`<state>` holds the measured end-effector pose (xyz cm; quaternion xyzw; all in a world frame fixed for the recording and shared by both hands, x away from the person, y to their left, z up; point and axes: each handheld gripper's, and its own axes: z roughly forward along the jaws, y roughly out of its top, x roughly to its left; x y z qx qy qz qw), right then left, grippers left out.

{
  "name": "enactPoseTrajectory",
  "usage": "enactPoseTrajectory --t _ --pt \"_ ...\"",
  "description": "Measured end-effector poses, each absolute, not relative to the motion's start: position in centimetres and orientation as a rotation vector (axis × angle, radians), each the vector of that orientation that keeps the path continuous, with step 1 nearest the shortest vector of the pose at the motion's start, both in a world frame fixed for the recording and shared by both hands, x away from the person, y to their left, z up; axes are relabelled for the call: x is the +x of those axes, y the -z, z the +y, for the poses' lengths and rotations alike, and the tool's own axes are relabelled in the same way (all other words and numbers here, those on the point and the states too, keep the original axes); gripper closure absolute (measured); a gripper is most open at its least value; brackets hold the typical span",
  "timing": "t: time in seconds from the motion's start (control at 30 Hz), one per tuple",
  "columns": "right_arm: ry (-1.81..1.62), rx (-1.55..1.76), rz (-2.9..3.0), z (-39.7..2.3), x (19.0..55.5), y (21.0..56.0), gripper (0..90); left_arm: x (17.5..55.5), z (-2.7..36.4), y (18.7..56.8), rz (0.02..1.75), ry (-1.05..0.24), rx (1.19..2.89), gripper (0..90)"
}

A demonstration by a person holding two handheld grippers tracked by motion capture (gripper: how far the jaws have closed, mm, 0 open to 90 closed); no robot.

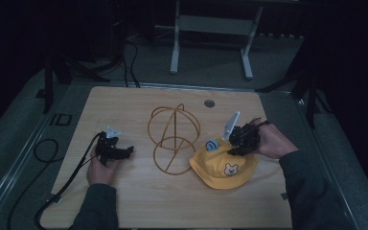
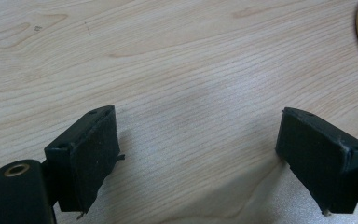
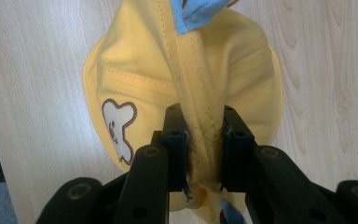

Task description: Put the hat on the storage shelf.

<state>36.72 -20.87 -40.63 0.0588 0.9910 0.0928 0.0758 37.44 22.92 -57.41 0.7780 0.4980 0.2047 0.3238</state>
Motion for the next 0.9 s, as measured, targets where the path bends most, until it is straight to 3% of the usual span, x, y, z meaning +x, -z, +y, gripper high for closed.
enactPoseTrajectory --t 0.9 --pt "-0.336 0.230 2.908 -23.1 36.7 37.1 75.8 37.4 22.9 57.4 1.306 -0.537 2.040 12.9"
